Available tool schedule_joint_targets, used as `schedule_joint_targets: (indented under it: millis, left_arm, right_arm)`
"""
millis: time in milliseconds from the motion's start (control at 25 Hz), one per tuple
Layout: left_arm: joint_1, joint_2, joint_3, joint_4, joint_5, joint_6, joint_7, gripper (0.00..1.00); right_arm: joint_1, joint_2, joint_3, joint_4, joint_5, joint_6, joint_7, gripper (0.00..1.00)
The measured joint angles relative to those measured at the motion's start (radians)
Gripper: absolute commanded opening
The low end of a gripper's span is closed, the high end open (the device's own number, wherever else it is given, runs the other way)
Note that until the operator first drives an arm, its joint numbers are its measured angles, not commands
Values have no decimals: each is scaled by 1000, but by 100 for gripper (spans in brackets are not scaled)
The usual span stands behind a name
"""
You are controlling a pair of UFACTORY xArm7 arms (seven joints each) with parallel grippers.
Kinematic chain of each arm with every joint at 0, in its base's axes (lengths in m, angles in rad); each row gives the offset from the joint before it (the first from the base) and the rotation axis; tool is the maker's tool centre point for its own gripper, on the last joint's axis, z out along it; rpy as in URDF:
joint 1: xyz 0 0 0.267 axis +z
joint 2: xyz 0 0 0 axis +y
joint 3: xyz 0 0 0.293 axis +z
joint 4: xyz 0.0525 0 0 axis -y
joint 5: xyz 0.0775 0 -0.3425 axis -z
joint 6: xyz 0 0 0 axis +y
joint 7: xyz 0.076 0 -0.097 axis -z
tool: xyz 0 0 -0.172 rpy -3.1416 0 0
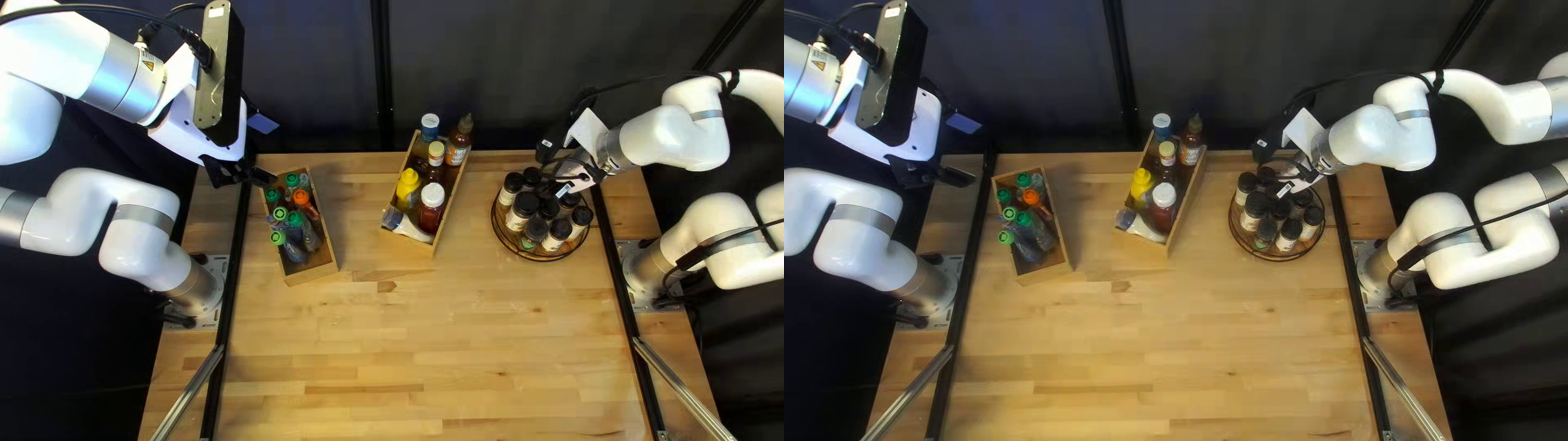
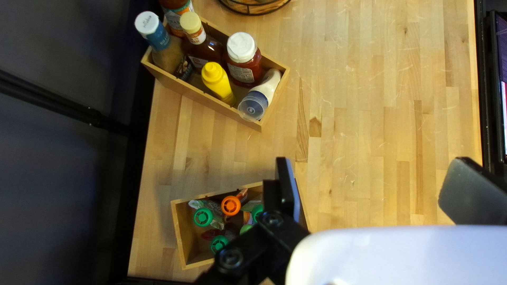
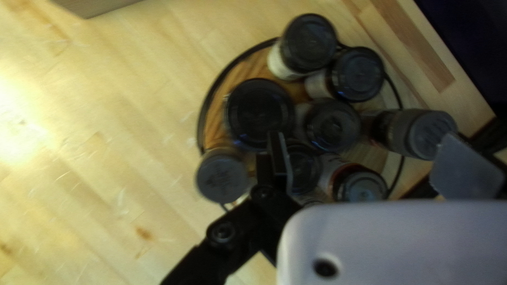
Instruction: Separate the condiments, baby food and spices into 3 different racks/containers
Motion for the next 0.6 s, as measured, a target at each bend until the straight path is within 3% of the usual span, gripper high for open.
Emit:
schedule_joint_targets:
  millis: [360,600]
  left_arm:
    - [0,0,0,0,0,0,0,100]
    - [0,0,0,0,0,0,0,100]
  right_arm:
    - [249,55,-19,174,98,-42,-207,100]
    - [326,49,-13,279,132,1,-322,100]
